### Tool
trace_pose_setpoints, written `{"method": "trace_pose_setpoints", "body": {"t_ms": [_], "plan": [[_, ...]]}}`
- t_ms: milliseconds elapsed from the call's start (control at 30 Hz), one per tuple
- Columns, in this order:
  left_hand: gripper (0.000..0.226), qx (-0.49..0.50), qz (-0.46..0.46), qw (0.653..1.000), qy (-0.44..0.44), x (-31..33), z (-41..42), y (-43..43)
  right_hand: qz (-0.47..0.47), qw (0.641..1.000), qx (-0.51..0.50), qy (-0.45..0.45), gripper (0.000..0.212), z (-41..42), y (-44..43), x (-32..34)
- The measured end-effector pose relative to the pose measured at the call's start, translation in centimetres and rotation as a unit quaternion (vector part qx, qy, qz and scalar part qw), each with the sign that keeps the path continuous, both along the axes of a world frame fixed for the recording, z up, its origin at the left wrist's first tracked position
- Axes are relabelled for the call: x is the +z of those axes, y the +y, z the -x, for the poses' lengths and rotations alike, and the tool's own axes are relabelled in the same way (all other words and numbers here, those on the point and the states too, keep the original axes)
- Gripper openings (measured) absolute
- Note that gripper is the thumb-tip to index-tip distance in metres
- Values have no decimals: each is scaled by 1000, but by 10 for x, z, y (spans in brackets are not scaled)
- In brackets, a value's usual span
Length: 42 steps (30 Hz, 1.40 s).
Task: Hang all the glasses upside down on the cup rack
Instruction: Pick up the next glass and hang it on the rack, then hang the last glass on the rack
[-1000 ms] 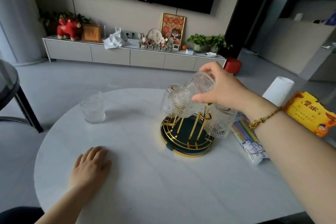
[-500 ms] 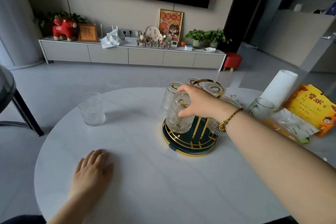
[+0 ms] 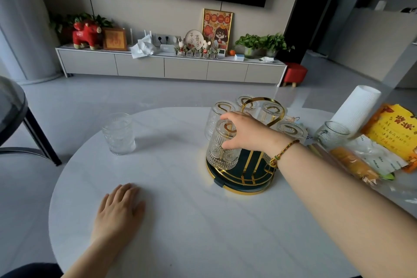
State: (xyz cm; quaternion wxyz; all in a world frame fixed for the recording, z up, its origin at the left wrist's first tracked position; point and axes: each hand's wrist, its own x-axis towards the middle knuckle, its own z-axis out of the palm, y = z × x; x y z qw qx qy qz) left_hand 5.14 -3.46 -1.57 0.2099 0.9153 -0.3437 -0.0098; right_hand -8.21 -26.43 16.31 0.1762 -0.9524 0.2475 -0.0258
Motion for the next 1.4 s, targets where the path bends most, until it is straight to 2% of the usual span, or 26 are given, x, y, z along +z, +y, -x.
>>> {"method": "trace_pose_setpoints", "body": {"t_ms": [200, 300, 400, 467, 667, 767, 867, 1067, 1167, 1333, 1400], "plan": [[42, -11, -6, 1000, 2, -1, -3, 1, 41, 999, -1, 1, 72, 2, 5, 1], [45, -24, -1, 1000, 11, 2, -7, 3, 59, 994, 11, -93, 60, 2, 13, 7], [54, 3, -5, 1000, 3, 6, -14, 12, 52, 976, 45, -207, 47, -16, 32, 7], [58, 25, -4, 1000, 0, 9, -24, 20, 24, 971, 62, -230, 45, -35, 48, -3], [58, 29, -33, 999, -6, 1, -38, 34, -136, 978, 61, -147, 67, -104, 81, -80], [69, 32, -22, 999, 1, -3, -38, 34, -228, 966, 8, -124, 81, -134, 88, -120], [64, 24, -40, 999, -27, -5, -42, 33, -290, 948, -35, -124, 91, -164, 93, -152], [56, 1, -88, 996, -35, 7, -40, 30, -313, 921, -63, -223, 102, -216, 97, -172], [56, 4, -104, 994, -28, 6, -41, 30, -321, 909, -58, -259, 101, -236, 98, -175], [55, 8, -105, 994, -16, 3, -43, 32, -242, 941, -57, -231, 81, -244, 94, -178], [54, 7, -101, 995, -19, 2, -42, 32, -243, 943, -52, -222, 79, -247, 92, -176]]}}
